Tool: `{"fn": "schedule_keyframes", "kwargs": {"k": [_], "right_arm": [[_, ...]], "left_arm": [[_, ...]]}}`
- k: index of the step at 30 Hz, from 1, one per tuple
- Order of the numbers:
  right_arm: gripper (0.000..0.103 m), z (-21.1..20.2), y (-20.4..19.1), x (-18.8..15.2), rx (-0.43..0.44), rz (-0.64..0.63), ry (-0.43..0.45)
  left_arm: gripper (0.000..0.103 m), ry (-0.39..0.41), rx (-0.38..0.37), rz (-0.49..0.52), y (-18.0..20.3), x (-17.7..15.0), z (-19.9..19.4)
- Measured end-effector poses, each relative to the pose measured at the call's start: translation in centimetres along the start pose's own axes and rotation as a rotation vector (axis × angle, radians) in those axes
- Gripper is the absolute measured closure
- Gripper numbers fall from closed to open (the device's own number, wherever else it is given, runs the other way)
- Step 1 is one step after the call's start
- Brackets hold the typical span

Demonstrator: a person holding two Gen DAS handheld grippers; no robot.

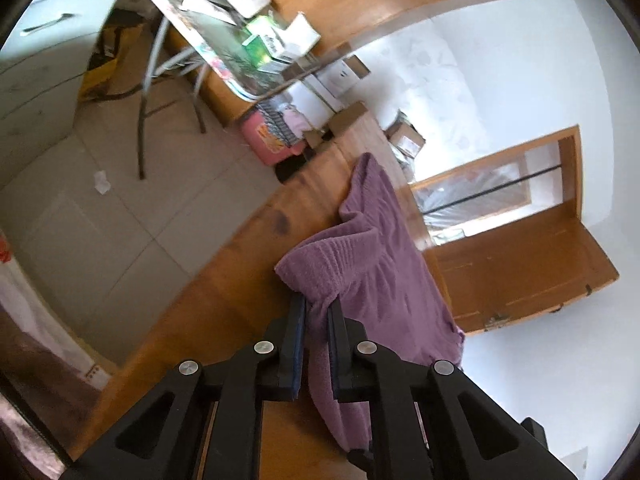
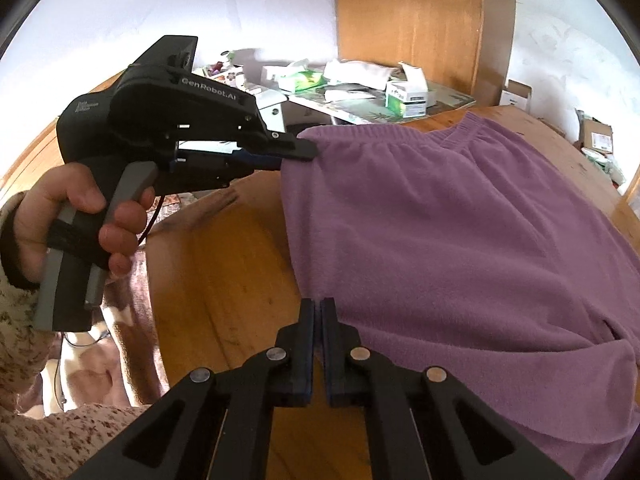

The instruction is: Fold clothes

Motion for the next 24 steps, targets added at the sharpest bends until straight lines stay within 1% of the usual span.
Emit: {"fn": "schedule_keyframes", "kwargs": {"k": [3, 5, 9, 11, 12, 14, 15, 18, 19, 22, 24], "right_arm": [[0.099, 0.5, -0.3, 0.0, -0.019, -0.011, -0.009], [0.098, 0.4, -0.1, 0.1, -0.016, -0.006, -0.009], [0.098, -2.0, 1.3, 0.3, -0.033, 0.041, 0.048], [0.097, -3.7, 2.3, 0.1, -0.048, 0.071, 0.084], [0.096, -4.6, 2.9, -0.1, -0.059, 0.087, 0.102], [0.092, -6.3, 4.7, -0.7, -0.113, 0.129, 0.124], [0.092, -7.5, 6.1, -1.4, -0.159, 0.163, 0.141], [0.091, -10.5, 9.5, -3.7, -0.252, 0.265, 0.176], [0.09, -11.8, 11.2, -4.8, -0.305, 0.315, 0.189], [0.088, -14.8, 15.6, -8.2, -0.45, 0.449, 0.181], [0.087, -17.0, 18.0, -11.0, -0.52, 0.522, 0.176]], "left_arm": [[0.093, 0.0, 0.012, -0.009, -0.7, -0.2, -0.3], [0.093, -0.004, 0.018, -0.003, -0.7, -0.4, -0.4], [0.093, -0.003, 0.039, 0.028, -0.3, -0.7, -0.7], [0.093, 0.011, 0.047, 0.063, 0.4, -0.9, -1.2], [0.093, 0.034, 0.059, 0.085, 0.7, -0.8, -1.8], [0.093, 0.074, 0.074, 0.125, 1.4, -0.6, -2.5], [0.093, 0.096, 0.082, 0.15, 1.9, -0.6, -3.0], [0.093, 0.139, 0.111, 0.247, 3.5, -0.9, -4.0], [0.088, 0.139, 0.113, 0.27, 4.0, -1.1, -4.0], [0.082, 0.117, 0.105, 0.368, 6.2, -2.5, -3.4], [0.08, 0.087, 0.092, 0.438, 7.8, -3.9, -2.6]]}}
Point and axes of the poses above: each gripper's, at about its wrist camera, not at the fingertips, and z roughly the way its jaws point, y to its right, x to its top, the point moved 6 cm from there along z, roughly the way its jaws point, and after that the axes turned 2 degrees about y, right-handed, at the moved point
